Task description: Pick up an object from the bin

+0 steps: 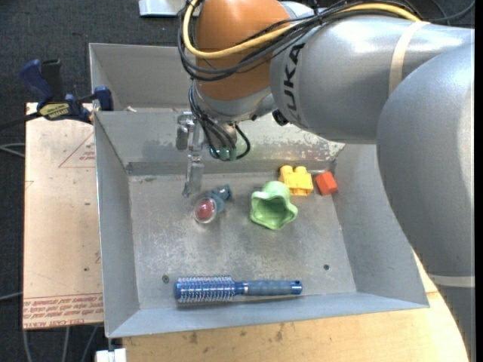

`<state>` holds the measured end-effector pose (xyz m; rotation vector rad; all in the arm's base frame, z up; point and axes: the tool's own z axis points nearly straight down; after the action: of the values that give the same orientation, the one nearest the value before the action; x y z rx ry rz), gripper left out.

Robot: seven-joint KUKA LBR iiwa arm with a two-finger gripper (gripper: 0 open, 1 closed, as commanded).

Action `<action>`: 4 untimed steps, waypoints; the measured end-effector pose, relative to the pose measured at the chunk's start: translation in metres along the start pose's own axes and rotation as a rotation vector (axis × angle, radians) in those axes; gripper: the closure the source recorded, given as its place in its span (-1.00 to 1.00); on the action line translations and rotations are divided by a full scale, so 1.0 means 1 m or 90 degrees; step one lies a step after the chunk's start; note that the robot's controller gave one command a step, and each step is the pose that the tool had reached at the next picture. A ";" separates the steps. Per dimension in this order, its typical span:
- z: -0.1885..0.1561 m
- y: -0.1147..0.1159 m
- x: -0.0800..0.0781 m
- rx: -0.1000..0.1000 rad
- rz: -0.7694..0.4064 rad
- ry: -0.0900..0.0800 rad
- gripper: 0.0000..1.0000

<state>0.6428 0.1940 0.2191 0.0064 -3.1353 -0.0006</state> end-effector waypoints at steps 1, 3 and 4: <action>0.077 -0.079 0.028 0.003 -0.035 0.002 -1.00; 0.149 -0.098 0.028 0.000 -0.152 -0.005 -1.00; 0.149 -0.075 0.017 0.000 -0.288 -0.007 -1.00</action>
Offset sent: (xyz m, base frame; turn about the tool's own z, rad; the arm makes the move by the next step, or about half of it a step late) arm -0.0259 -0.0741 -0.0718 -0.0613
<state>0.6253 0.1191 0.0705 0.7130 -3.0645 -0.0023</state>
